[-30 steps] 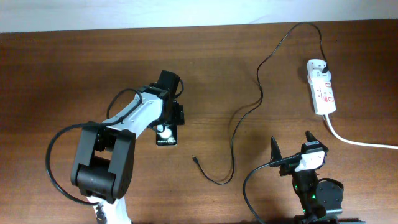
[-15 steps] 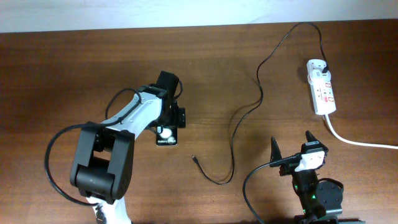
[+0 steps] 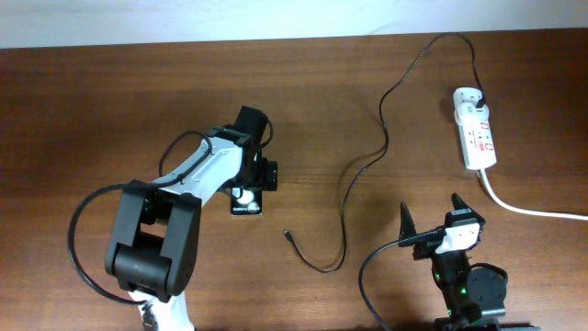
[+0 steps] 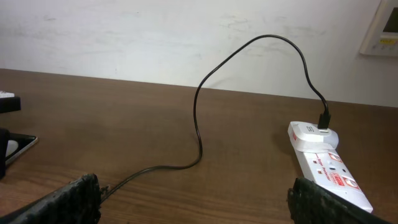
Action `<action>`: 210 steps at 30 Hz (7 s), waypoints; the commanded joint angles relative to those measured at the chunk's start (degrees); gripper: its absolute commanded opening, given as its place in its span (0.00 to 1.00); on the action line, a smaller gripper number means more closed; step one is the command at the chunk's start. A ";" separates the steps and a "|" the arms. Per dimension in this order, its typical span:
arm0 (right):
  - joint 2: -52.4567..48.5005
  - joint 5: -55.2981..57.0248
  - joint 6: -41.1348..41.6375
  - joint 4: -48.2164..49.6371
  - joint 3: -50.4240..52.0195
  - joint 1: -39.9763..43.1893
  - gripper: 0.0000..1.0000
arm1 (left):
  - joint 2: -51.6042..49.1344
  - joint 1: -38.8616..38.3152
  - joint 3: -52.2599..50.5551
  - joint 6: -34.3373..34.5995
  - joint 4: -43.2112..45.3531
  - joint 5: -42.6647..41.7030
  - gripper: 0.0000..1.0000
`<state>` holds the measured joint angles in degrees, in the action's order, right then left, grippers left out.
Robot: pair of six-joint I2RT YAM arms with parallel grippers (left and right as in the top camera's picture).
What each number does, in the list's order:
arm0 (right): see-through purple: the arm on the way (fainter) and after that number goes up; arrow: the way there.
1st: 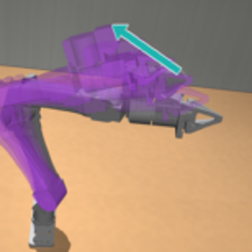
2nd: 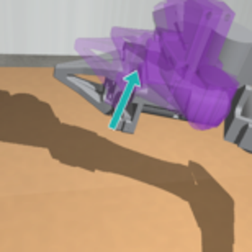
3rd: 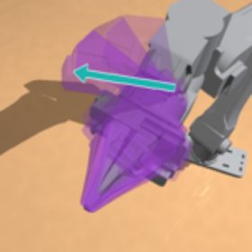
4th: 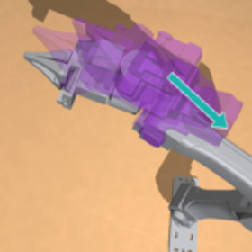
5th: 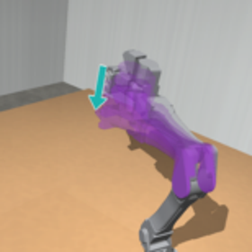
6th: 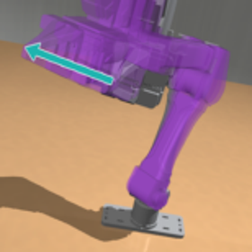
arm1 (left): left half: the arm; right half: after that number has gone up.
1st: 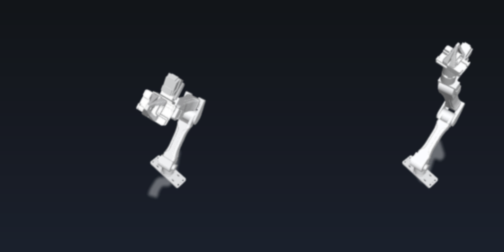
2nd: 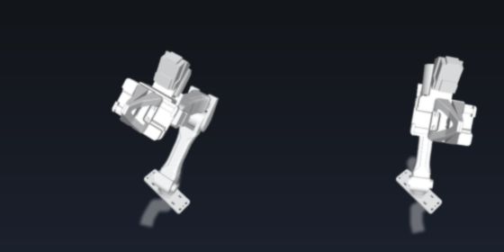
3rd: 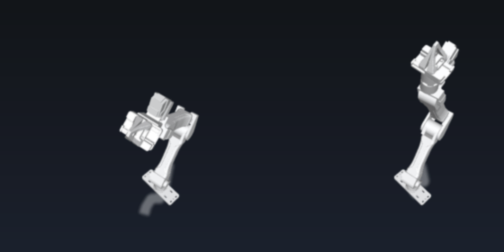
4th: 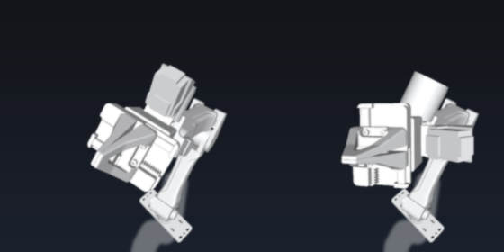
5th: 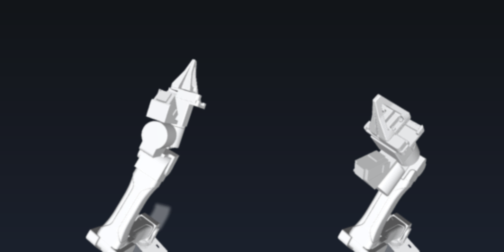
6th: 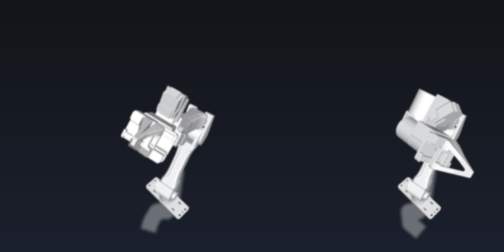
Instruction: Plug charger to phone and switch on socket
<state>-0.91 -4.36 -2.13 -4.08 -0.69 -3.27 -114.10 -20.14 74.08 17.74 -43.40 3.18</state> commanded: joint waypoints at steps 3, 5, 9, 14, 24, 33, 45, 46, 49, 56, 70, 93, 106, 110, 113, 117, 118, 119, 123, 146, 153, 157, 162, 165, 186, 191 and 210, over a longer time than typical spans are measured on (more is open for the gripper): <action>0.55 0.33 -0.24 -0.22 0.35 -0.48 0.99 | -1.49 -0.39 -1.84 -0.48 0.26 0.70 0.99; 0.55 0.33 -0.24 -0.22 0.35 -0.48 0.99 | -1.49 -0.39 -1.84 -0.48 0.28 0.70 0.99; 0.55 0.33 -0.24 -0.22 0.37 -0.48 0.99 | -1.49 -0.39 -1.84 -0.48 0.31 0.70 0.99; 0.55 0.33 -0.24 -0.22 0.35 -0.48 0.99 | -1.49 -0.39 -1.84 -0.48 0.52 0.70 0.99; 0.55 0.33 -0.24 -0.22 0.37 -0.48 0.99 | -1.49 -0.39 -1.84 -0.48 0.72 0.70 0.99; 0.55 0.31 -0.24 -0.22 0.35 -0.48 0.99 | -1.49 -0.39 -1.84 -0.48 0.72 0.70 0.99; 0.55 0.33 -0.24 -0.22 0.35 -0.48 0.99 | -1.27 -0.39 -1.81 -0.46 0.74 0.72 0.99; 0.55 0.33 -0.24 -0.22 0.37 -0.48 0.98 | -0.81 -0.39 -1.81 -0.46 0.72 0.83 0.99; 0.55 0.33 -0.24 -0.22 0.35 -0.48 0.99 | 1.40 -0.39 -1.84 -0.48 0.70 1.40 0.99; 0.55 0.33 -0.24 -0.22 0.37 -0.48 0.99 | 3.23 -0.46 -1.84 -0.44 1.01 3.72 0.99; 0.55 0.33 -0.24 -0.22 0.35 -0.48 0.99 | 5.16 -0.48 -4.85 1.11 3.26 1.57 0.99; 0.55 0.33 -0.24 -0.22 0.35 -0.48 0.99 | 5.11 -0.50 -6.58 1.97 5.73 1.60 0.99; 0.55 0.33 -0.24 -0.22 0.35 -0.48 0.99 | 5.11 -0.50 -6.58 1.97 6.12 1.57 0.99; 0.55 0.33 -0.24 -0.22 0.35 -0.48 0.99 | 5.09 -0.50 -6.58 1.97 6.12 1.57 0.99; 0.55 0.33 -0.24 -0.22 0.35 -0.48 0.99 | 5.11 -0.50 -6.58 1.97 6.14 1.57 0.99; 0.55 0.33 -0.24 -0.22 0.37 -0.48 0.99 | 5.11 -0.50 -6.58 1.97 6.12 1.55 0.99; 0.55 0.33 -0.24 -0.22 0.37 -0.48 0.99 | 5.09 -0.50 -6.58 1.97 6.12 1.55 0.99; 0.55 0.33 -0.24 -0.22 0.35 -0.48 0.99 | 5.11 -0.50 -6.58 1.97 6.12 1.55 0.99; 0.55 0.31 -0.24 -0.22 0.35 -0.48 0.99 | 5.11 -0.48 -6.58 1.97 6.14 1.57 0.99; 0.55 0.33 -0.24 -0.22 0.37 -0.48 0.99 | 5.11 -0.48 -6.58 1.97 6.29 1.57 0.99; 0.55 0.33 -0.24 -0.22 0.37 -0.48 0.99 | 5.11 -0.50 -6.58 1.97 6.32 1.57 0.99; 0.55 0.33 -0.24 -0.22 0.37 -0.48 0.99 | 5.11 -0.50 -6.58 1.97 6.32 1.57 0.99; 0.55 0.33 -0.24 -0.22 0.37 -0.48 0.98 | 5.11 -0.50 -6.58 1.97 6.29 1.57 0.99; 0.55 0.33 -0.24 -0.22 0.37 -0.48 0.98 | 5.11 -0.48 -6.58 1.97 6.29 1.57 0.99; 0.55 0.31 -0.24 -0.22 0.35 -0.48 0.98 | 5.11 -0.50 -6.58 1.95 6.38 1.57 0.99; 0.55 0.33 -0.24 -0.22 0.35 -0.48 0.99 | 5.11 -0.48 -6.58 1.95 6.56 1.60 0.99; 0.55 0.33 -0.24 -0.22 0.35 -0.48 0.99 | 5.11 -0.48 -6.58 1.97 6.71 1.57 0.99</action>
<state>-0.91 -4.36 -2.15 -4.08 -0.69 -3.27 -110.30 -20.25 68.29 19.11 -36.97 4.86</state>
